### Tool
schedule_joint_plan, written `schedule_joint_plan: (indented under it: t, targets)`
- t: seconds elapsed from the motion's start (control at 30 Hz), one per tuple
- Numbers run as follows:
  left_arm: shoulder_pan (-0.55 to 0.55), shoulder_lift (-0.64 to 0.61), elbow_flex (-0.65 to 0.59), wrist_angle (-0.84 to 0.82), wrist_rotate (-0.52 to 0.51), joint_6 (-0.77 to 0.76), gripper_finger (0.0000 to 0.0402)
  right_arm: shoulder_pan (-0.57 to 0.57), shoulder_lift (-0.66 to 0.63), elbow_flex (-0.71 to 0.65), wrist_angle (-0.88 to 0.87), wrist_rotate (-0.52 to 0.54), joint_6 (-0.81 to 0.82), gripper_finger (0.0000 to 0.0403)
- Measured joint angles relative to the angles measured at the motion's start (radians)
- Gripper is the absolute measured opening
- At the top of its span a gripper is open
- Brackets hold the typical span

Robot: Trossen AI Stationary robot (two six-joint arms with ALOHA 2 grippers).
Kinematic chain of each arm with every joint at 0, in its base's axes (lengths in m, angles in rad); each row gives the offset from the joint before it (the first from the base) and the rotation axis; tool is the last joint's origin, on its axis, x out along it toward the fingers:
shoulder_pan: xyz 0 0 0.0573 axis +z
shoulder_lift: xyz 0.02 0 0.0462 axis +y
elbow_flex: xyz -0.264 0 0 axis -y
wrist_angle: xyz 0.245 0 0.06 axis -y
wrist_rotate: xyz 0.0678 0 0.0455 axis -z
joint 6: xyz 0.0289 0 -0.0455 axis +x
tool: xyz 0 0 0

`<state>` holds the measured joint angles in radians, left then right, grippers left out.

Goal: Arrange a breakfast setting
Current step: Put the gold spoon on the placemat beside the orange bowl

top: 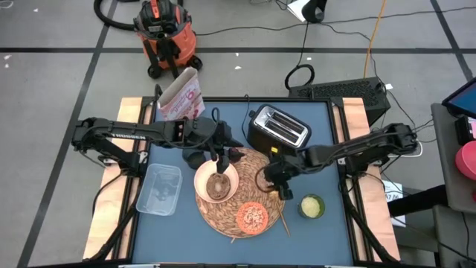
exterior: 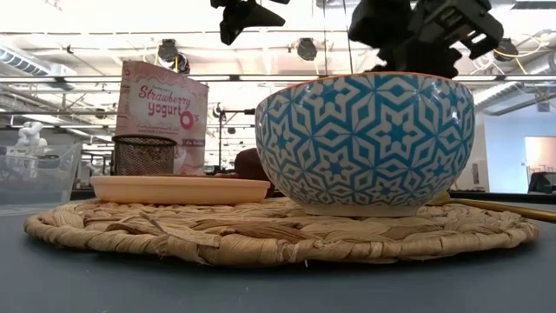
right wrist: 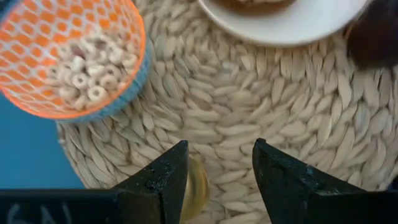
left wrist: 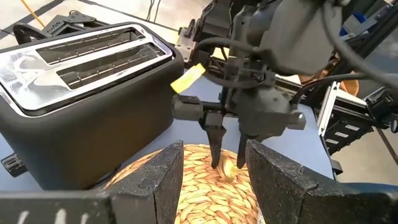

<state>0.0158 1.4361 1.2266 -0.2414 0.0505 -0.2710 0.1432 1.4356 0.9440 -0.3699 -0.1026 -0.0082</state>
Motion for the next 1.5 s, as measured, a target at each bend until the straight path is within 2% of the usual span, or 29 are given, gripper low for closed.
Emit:
schedule_joint_plan:
  t: [0.53,0.97,1.3,1.5]
  targets:
    - [0.0,0.0,0.0,-0.003,0.0,0.001,0.0179,-0.005,0.107,-0.001,-0.084,-0.004,-0.032,0.0169]
    - [0.0,0.0,0.0,-0.003,0.0,0.002,0.0179,-0.005,0.124,-0.002,-0.099,-0.007,-0.019,0.0169]
    - [0.0,0.0,0.0,-0.003,0.0,0.003,0.0179,-0.004,0.191,-0.002,-0.098,-0.008,0.004,0.0169]
    - [0.0,0.0,0.0,-0.003,0.0,0.006,0.0179,-0.004,0.194,-0.002,-0.098,-0.01,0.004,0.0143]
